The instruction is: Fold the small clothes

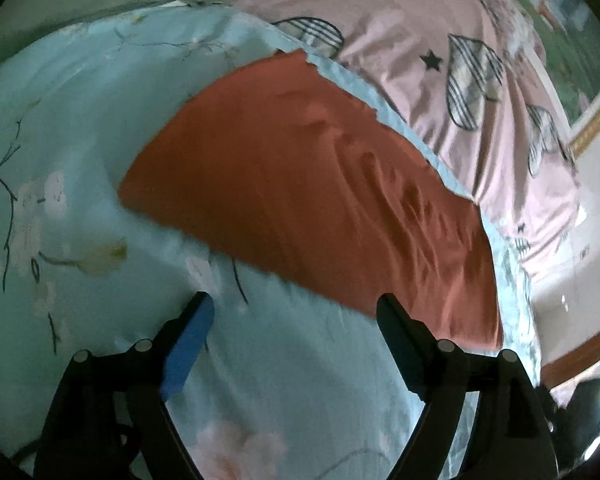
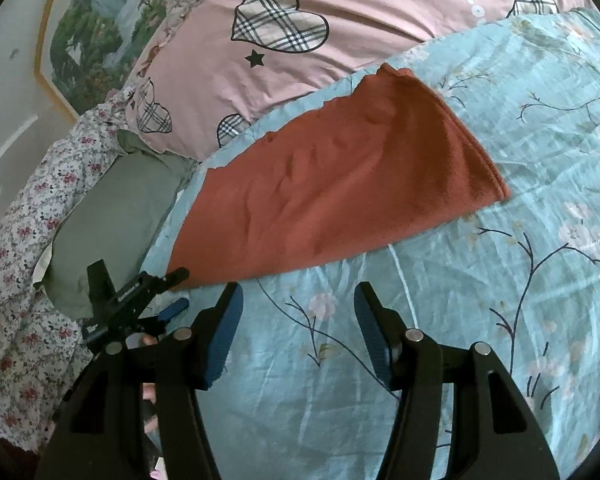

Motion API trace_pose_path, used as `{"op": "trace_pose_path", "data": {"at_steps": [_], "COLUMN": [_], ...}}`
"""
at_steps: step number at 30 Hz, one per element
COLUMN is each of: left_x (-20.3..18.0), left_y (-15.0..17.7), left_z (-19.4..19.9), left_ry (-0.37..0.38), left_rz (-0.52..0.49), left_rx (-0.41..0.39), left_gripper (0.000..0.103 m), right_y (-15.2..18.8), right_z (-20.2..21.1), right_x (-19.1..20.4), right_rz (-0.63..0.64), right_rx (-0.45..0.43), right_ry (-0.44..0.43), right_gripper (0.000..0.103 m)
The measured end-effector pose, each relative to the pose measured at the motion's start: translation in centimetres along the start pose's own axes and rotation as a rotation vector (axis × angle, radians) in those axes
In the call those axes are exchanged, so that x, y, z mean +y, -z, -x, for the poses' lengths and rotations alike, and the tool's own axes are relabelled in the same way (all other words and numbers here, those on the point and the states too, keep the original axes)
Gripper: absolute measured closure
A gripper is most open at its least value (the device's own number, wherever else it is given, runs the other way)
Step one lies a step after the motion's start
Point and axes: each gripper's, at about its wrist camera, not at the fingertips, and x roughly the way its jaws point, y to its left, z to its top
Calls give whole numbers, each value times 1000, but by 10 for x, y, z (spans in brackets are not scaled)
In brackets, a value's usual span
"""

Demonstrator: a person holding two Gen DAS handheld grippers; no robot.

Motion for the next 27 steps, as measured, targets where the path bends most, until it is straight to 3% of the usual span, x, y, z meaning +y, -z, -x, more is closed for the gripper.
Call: {"op": "trace_pose_path", "data": {"at_steps": [8, 11, 14, 16, 19, 23, 27], "left_x": [27, 37, 42, 44, 37, -3, -67], "left_y": [-30, -48, -65, -74, -79, -76, -63], "left_z": [-7, -11, -18, -22, -23, -7, 1], "left_ry": [1, -34, -90, -101, -94, -50, 15], "left_rz": [123, 162, 171, 173, 151, 41, -128], "left_rx": [-53, -83, -113, -111, -104, -126, -138], "left_gripper": [19, 23, 38, 65, 89, 94, 94], "right_y": [-7, -13, -21, -28, -43, -70, -97], "right_z": [-10, -14, -16, -18, -24, -38, -63], "right_x": [-1, -4, -8, -12, -22, -33, -40], "right_rz": [-5, -16, -17, -24, -50, -55, -95], "right_rx": [23, 28, 27, 30, 57, 91, 158], "right_ry": [-10, -13, -19, -25, -29, -46, -88], "right_gripper": [44, 44, 44, 44, 44, 45, 45]}}
